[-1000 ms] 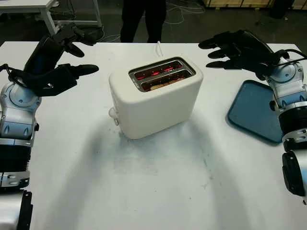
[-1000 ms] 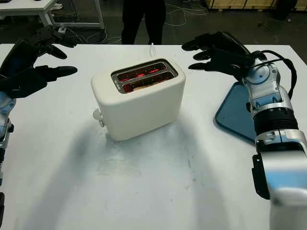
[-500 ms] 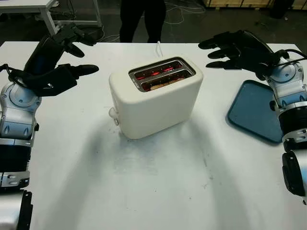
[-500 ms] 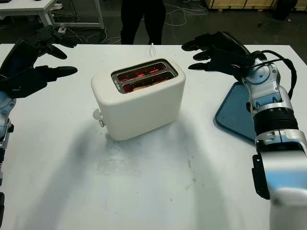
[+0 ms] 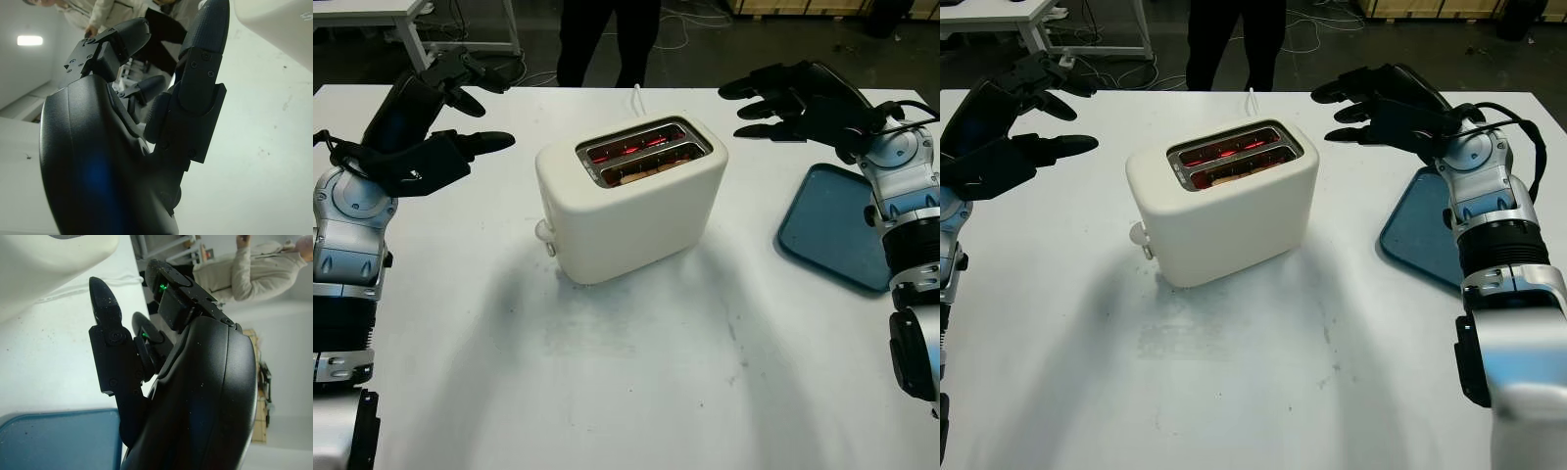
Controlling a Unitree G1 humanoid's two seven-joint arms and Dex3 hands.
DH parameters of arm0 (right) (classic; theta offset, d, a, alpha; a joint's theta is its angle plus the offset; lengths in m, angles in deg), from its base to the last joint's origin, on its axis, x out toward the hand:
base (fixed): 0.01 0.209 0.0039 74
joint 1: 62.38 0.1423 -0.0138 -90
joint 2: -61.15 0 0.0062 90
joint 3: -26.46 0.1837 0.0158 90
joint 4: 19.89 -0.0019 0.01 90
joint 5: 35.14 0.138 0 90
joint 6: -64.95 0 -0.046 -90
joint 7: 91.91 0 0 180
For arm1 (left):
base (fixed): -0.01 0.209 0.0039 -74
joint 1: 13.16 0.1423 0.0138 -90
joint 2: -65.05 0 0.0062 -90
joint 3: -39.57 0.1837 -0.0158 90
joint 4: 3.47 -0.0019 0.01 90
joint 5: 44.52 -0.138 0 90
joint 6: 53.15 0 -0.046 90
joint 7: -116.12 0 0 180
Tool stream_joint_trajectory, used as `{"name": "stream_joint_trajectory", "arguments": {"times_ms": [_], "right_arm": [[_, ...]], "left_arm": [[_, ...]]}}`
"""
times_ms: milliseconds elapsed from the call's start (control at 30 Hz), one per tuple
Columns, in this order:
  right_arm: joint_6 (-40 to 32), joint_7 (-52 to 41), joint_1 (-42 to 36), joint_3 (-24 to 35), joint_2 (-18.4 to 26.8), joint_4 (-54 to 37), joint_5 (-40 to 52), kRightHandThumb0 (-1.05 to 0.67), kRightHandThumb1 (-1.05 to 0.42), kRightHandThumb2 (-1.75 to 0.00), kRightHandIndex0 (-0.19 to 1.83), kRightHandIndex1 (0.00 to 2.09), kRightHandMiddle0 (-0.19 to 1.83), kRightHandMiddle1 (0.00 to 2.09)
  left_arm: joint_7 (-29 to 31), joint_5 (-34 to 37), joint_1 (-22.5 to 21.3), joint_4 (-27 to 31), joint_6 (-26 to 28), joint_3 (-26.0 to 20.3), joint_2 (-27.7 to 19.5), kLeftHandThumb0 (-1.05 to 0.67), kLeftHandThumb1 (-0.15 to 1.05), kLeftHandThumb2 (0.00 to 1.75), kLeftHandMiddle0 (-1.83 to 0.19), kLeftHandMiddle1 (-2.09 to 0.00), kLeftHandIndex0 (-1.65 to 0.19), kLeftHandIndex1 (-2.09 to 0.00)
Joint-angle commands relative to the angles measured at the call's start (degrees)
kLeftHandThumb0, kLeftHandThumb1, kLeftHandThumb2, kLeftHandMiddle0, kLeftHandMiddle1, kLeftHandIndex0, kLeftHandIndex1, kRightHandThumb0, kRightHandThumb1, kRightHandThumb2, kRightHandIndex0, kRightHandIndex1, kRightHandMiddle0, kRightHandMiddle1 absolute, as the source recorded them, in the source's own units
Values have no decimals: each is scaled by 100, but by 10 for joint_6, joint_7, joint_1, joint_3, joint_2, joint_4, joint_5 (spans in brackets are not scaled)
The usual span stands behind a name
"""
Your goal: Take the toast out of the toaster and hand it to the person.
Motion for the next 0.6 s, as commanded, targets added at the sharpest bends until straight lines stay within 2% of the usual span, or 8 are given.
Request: {"name": "stream_joint_trajectory", "arguments": {"times_ms": [0, 433, 567], "right_arm": [[11, 1, 6, 1, 5, 4, 0, -41, -89, 0, 77, 1, 70, 1], [-2, -1, 8, 0, 4, 2, -1, -42, -89, 0, 76, 0, 69, 0], [7, 1, 8, -2, 6, 2, -4, -41, -90, 0, 77, 0, 70, 0]], "left_arm": [[2, 3, 0, -2, -6, -5, -5, -77, 88, 0, -23, -126, -21, -105], [2, 1, -4, 0, -8, -3, -6, -79, 88, 0, -23, -126, -23, -106], [5, -2, -3, 13, 10, -2, -7, -77, 88, 0, -22, -126, -22, -105]]}}
